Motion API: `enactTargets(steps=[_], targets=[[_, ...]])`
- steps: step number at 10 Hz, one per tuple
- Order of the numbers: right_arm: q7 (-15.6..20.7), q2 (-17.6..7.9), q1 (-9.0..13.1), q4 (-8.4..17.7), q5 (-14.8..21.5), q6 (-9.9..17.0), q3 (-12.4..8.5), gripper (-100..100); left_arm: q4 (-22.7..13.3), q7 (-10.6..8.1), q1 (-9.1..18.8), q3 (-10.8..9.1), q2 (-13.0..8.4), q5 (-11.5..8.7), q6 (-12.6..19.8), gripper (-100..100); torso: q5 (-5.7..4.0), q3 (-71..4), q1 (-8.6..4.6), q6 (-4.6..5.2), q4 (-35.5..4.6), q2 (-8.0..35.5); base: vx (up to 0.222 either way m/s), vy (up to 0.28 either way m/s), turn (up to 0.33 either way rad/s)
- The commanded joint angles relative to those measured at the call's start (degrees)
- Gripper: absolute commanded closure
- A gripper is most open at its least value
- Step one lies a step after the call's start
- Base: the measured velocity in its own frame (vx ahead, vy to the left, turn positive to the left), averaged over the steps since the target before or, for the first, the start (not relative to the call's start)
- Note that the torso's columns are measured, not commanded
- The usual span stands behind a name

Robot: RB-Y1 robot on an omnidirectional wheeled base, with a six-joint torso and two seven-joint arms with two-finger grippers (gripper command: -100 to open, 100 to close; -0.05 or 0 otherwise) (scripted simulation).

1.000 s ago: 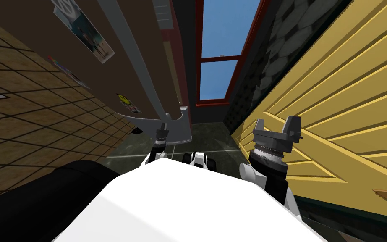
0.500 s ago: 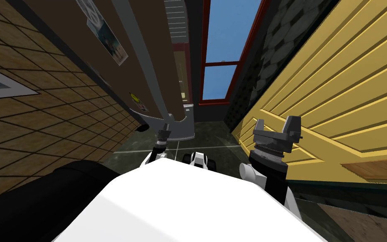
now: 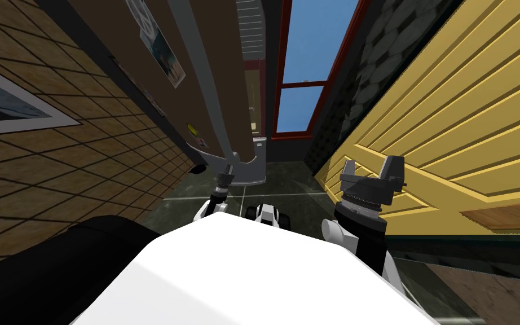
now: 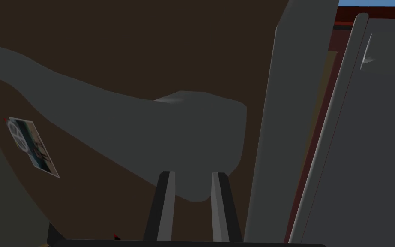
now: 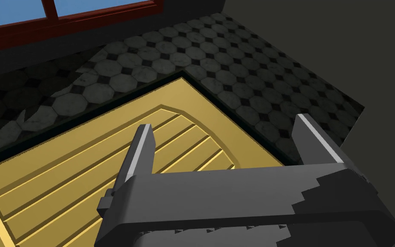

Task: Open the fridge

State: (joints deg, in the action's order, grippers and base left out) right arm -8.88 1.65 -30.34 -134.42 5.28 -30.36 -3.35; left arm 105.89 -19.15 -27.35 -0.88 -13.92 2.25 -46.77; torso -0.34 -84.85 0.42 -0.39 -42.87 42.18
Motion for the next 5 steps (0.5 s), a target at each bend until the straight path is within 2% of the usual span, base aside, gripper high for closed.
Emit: enactTargets(steps=[1, 2, 3, 4, 5], targets=[[0.00, 0.00, 0.00, -0.01, 0.00, 0.00, -0.01, 0, 0.06, -4.37, 2.31, -0.97, 0.72, 3.41, -1.27, 100, 0.01, 0.16, 0.04, 0.04, -0.03, 0.29, -0.130, 0.112, 0.047], [0.00, 0.00, 0.01, 0.00, 0.00, 0.00, 0.00, 0, -0.70, -6.04, 4.04, -0.93, 1.36, 6.06, -1.88, 100, 0.08, 0.27, 0.16, 0.03, -0.08, 0.39, -0.153, 0.194, 0.084], [0.00, -0.01, 0.01, 0.00, 0.00, 0.00, -0.01, 0, -0.70, -7.78, 4.04, -0.93, 1.36, 6.99, -1.88, 100, 0.16, 0.28, 0.59, -0.09, -0.15, 0.45, -0.135, 0.164, 0.053], [0.00, -0.01, 0.01, 0.00, 0.00, 0.00, -0.01, 0, -0.70, -8.18, 4.04, -0.93, 1.36, 6.99, -1.88, 100, 0.21, 0.22, 0.52, -0.13, -0.10, 0.32, -0.080, 0.048, 0.006], [0.00, 0.00, 0.01, 0.00, 0.00, 0.00, 0.00, 0, -1.45, -10.57, 5.77, -0.88, 1.99, 10.19, -2.50, 100, 0.09, 0.02, 0.14, -0.05, -0.04, 0.01, -0.131, 0.114, 0.125]])
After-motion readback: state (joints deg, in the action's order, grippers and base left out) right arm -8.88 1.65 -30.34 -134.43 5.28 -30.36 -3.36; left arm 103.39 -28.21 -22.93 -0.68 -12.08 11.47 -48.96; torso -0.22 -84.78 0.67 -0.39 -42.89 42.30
